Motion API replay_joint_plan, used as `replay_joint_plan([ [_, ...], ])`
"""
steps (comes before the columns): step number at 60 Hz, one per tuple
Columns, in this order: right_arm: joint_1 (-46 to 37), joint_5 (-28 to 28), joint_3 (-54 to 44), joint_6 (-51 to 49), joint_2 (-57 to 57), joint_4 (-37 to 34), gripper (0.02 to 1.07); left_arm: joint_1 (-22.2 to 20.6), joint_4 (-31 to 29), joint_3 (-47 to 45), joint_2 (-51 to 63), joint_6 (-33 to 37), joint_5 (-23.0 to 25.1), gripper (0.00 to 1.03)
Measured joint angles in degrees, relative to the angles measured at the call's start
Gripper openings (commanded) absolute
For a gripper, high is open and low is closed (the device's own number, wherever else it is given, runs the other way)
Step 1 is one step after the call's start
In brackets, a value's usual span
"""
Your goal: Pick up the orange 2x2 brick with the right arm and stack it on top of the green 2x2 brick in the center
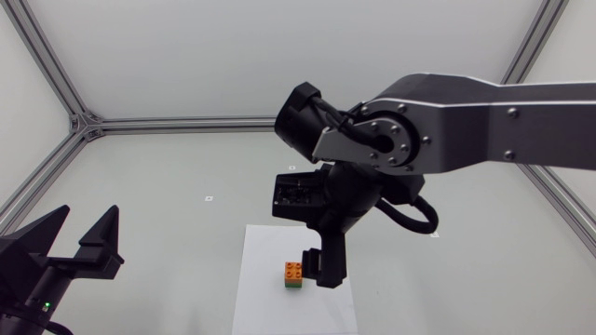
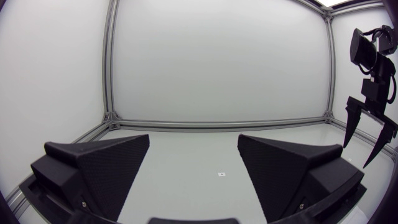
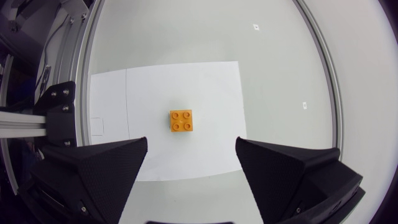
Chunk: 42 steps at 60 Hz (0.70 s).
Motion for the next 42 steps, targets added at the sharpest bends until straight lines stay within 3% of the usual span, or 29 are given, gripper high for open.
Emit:
replay_joint_plan([
  [14,-12.44,-0.11,-3.45,4.83,-14.91,2.36,1.03,0.0,0.0,0.0,0.0,-0.02,0.0,0.99],
  [42,-45.64,-2.84,-24.39,3.08,-40.72,16.17,1.03,0.0,0.0,0.0,0.0,-0.02,0.0,0.99],
])
